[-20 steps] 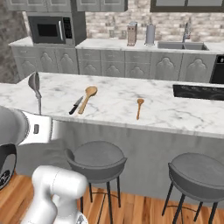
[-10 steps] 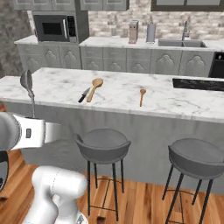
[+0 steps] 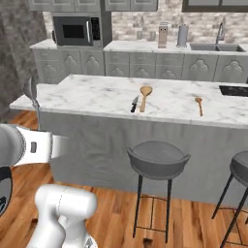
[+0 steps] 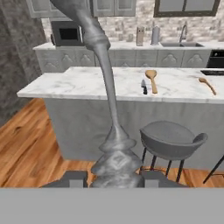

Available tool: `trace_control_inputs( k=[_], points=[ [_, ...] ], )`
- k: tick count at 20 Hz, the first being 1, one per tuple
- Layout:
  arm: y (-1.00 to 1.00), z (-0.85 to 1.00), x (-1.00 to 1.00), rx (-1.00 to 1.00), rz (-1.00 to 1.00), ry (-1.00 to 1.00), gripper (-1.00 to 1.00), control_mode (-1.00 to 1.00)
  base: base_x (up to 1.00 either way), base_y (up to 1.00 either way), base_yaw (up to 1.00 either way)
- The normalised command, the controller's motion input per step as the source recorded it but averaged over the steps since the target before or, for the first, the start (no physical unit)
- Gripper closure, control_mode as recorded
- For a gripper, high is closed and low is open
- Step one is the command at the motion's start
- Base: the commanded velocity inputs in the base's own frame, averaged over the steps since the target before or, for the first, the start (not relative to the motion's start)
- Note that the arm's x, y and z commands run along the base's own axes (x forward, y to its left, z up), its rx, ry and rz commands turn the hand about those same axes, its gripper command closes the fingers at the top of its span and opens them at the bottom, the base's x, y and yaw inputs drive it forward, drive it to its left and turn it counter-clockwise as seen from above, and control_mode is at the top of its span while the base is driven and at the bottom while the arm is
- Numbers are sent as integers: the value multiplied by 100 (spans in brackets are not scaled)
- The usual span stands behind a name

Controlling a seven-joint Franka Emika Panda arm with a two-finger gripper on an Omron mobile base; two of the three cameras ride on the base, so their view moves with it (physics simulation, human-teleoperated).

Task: Pick up the metallic utensils from the counter and place them in the open drawer. Make sure not to pick up any wooden utensils.

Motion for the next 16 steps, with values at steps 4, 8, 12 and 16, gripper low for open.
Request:
trace_control_inputs(
  k=[4,8,12,16],
  points=[
    [0,0,0,0,0,0,100,100,23,100,-10],
    [0,0,0,0,0,0,100,100,45,100,-13],
    [0,0,0,0,0,0,100,100,79,100,-20],
    [0,0,0,0,0,0,100,100,24,100,-41]
  ],
)
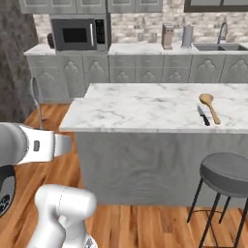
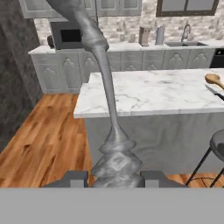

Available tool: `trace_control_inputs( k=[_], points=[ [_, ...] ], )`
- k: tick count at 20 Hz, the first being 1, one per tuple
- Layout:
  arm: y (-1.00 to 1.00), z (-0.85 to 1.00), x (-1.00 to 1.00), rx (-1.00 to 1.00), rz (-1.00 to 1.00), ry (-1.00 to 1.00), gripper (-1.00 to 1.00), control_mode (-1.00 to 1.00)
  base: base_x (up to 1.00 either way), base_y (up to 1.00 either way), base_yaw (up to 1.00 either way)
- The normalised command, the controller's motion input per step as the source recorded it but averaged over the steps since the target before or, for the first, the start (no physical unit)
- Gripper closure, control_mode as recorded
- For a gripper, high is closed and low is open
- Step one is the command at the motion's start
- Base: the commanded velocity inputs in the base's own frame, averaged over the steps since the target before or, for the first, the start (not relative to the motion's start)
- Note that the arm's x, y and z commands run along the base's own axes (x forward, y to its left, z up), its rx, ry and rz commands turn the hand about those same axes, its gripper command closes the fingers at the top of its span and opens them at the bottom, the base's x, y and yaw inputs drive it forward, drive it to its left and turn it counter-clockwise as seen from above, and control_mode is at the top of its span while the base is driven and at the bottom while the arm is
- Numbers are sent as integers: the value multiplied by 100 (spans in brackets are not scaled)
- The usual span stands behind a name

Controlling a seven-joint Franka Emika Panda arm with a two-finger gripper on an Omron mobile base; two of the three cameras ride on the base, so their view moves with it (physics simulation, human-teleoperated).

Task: Pick up the metallic utensils from the counter and place them in the open drawer. Make sure not to pick up any wooden utensils.

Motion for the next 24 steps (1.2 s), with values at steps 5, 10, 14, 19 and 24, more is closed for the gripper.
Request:
trace_control_inputs(
  k=[5,10,14,19,24],
  points=[
    [0,0,0,0,0,0,100,100,-27,100,-46],
    [0,0,0,0,0,0,100,100,-71,100,-47],
    [0,0,0,0,0,0,100,100,-63,100,-49],
    [0,0,0,0,0,0,100,100,-55,100,-50],
    [0,0,0,0,0,0,100,100,-59,100,-41]
  ],
)
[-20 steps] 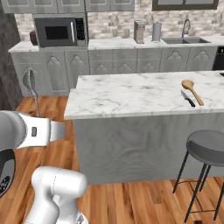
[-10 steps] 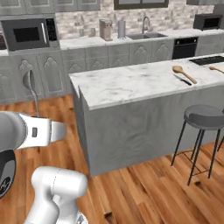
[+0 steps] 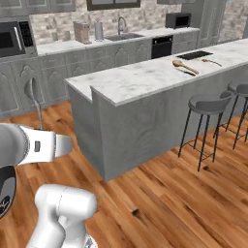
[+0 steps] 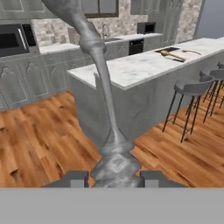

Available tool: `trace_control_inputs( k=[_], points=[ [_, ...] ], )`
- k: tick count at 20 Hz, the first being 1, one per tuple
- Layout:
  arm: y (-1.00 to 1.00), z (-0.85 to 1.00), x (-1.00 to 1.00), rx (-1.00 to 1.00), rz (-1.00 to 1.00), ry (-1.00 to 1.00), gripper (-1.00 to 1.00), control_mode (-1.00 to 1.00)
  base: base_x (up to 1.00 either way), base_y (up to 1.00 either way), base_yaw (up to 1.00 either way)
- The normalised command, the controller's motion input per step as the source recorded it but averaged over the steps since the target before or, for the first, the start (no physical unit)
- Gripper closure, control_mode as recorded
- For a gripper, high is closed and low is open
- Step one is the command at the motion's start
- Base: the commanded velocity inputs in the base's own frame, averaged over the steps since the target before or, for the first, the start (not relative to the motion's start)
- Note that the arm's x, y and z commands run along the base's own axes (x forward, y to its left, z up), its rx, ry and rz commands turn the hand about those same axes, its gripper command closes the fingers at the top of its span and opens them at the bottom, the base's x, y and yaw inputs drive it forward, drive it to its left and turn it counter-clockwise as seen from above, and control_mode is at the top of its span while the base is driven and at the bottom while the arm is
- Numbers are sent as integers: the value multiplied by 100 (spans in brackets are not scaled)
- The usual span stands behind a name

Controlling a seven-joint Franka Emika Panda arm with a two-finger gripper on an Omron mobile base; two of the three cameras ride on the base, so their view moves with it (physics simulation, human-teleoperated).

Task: Pick up the metallic utensils from the counter and place them in the open drawer. Make sure not to pick up any wooden utensils.

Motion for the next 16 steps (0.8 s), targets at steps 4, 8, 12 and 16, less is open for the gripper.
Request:
trace_control_inputs(
  k=[4,8,12,16],
  points=[
    [0,0,0,0,0,0,100,100,-49,100,-41],
    [0,0,0,0,0,0,100,100,-20,100,-38],
    [0,0,0,0,0,0,100,100,14,100,-38],
    [0,0,0,0,0,0,100,100,47,100,-36]
  ],
)
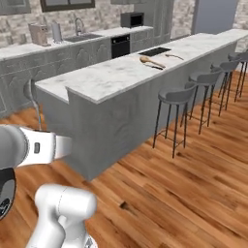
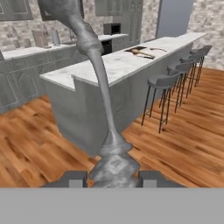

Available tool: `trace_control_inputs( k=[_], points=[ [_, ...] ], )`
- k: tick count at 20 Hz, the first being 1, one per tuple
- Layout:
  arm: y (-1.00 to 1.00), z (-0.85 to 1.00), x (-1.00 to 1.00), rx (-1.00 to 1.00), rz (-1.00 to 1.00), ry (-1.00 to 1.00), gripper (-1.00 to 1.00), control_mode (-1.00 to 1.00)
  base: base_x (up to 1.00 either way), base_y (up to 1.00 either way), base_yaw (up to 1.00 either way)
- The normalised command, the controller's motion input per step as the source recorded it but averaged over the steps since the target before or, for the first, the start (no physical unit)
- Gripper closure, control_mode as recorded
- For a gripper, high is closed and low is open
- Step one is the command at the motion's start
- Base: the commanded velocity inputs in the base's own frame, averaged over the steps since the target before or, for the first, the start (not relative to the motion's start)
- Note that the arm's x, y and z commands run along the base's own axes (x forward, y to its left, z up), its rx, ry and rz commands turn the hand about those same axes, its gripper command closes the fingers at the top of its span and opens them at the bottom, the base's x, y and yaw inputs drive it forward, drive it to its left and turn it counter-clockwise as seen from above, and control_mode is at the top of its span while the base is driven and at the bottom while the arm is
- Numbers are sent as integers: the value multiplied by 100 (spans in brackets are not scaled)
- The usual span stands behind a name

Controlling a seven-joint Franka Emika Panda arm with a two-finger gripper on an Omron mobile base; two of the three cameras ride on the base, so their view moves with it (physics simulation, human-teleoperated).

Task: Pick up the metallic utensils from the counter and place them in the open drawer. Make sure not to pick up any wooden utensils.

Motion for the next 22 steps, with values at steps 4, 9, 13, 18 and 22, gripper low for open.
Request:
trace_control_inputs(
  k=[4,9,13,18,22],
  points=[
    [0,0,0,0,0,0,100,100,93,100,-25],
    [0,0,0,0,0,0,100,100,100,100,-12],
    [0,0,0,0,0,0,100,100,70,100,-17],
    [0,0,0,0,0,0,100,100,85,100,-21],
    [0,0,0,0,0,0,100,100,71,100,-21]
  ],
)
